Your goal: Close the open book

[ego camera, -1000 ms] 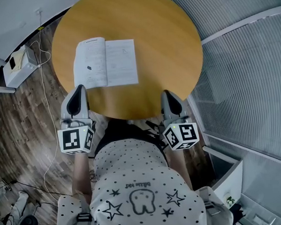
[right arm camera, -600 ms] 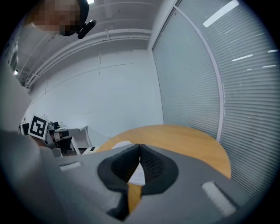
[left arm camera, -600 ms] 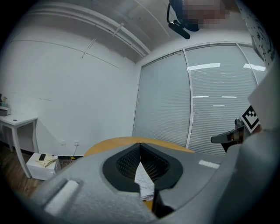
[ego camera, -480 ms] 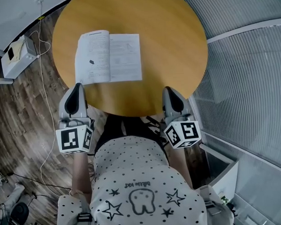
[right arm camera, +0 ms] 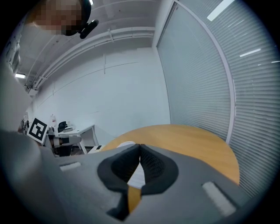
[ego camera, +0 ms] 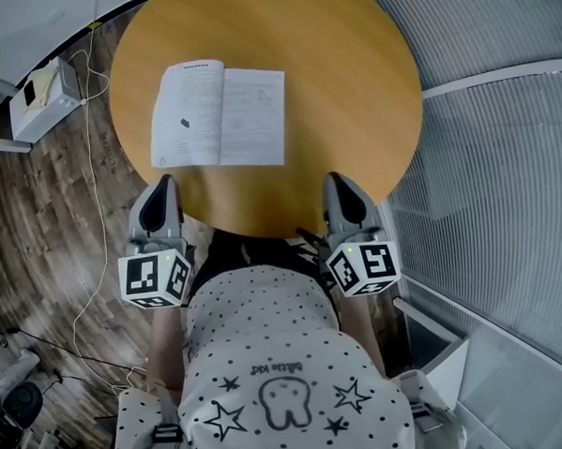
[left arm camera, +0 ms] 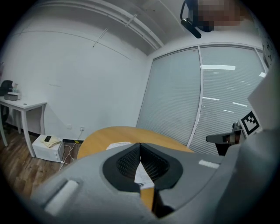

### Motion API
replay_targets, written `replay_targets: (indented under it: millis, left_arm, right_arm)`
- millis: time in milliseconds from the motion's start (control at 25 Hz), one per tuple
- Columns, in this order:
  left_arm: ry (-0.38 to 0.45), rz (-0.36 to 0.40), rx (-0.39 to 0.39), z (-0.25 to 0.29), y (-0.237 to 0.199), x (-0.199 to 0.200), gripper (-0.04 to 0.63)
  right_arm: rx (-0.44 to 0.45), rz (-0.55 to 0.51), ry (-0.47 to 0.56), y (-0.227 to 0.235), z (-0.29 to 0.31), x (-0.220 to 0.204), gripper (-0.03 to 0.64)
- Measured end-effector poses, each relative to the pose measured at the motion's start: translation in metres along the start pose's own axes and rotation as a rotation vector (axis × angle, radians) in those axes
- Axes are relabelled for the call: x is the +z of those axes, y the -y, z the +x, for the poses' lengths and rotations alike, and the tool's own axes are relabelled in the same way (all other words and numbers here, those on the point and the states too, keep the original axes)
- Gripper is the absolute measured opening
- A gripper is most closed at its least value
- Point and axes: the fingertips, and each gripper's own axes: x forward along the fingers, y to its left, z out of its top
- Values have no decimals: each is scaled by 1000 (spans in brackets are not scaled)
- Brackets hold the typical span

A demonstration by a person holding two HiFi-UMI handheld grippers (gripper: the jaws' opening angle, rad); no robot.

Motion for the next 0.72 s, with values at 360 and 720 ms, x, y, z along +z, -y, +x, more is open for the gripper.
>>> replay_targets:
  millis: [360,720]
  left_arm:
    - [-44,-50,42,13,23,-36,11]
    - [-48,-112,52,12,31,-61,12]
  right_arm:
    - [56,0,2,29,16,-10,5]
    - [67,6,2,45,7,-31,4]
